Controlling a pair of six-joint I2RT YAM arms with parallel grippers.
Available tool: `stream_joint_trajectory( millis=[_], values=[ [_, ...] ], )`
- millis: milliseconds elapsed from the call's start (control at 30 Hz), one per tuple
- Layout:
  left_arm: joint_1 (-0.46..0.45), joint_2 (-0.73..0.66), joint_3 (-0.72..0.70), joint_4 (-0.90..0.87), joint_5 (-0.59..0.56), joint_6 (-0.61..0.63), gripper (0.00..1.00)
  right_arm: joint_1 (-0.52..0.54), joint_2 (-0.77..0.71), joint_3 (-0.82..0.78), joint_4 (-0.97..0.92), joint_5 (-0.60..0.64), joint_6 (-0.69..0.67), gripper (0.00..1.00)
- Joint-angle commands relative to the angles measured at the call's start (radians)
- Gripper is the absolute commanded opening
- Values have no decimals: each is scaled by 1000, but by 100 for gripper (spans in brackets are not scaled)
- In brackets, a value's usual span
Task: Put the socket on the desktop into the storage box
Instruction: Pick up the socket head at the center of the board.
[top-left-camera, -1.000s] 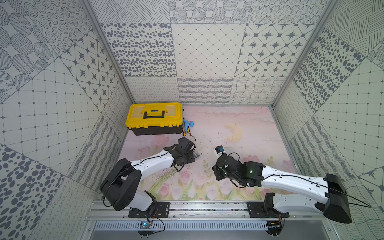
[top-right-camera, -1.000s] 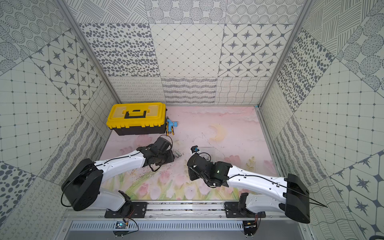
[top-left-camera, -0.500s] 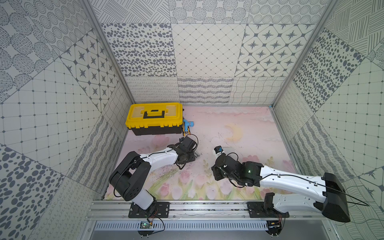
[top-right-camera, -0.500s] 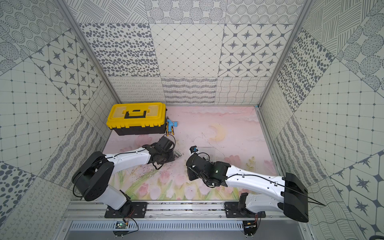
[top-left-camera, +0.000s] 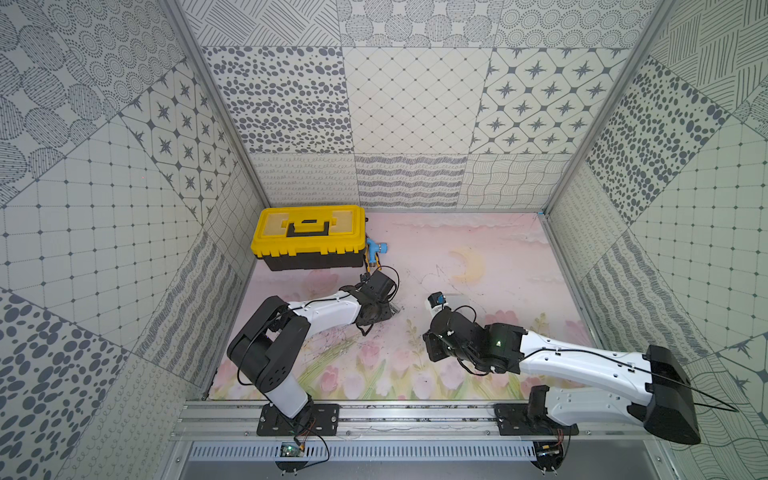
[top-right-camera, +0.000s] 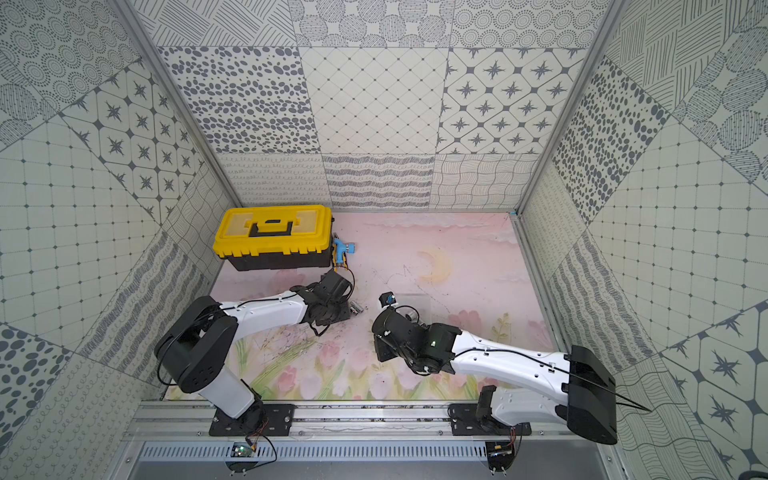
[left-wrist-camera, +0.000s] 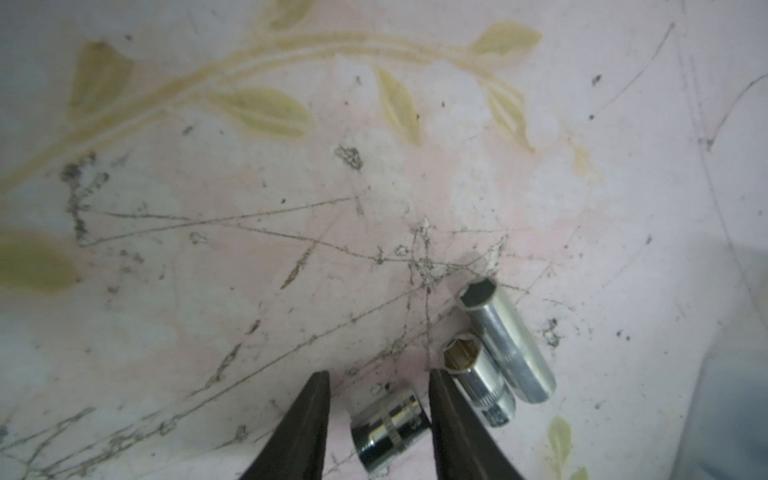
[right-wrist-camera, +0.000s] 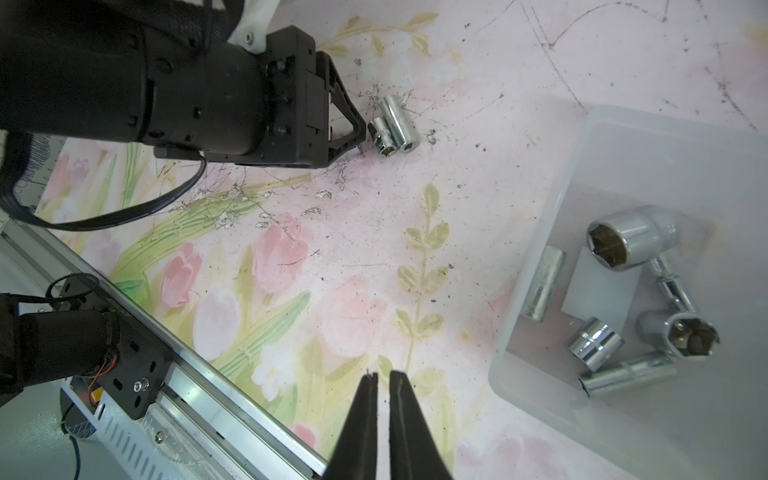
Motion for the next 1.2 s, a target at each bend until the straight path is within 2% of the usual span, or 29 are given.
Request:
stream_joint_trajectory(
  millis=[0,233,633,1167],
  values=[
    [5,20,6,-81,-17,19,43,6,-7,26,31,15,11,11],
    [-1,0,-19,-108,3,10,42,7,-9,26,29,18,11,11],
    [-6,-52,-50,-116,28,6,48,13,35,42,39,6,18,12],
    [-16,-7,-28,-120,22,20,42,17,35,51,24,12,13,12]
  ],
)
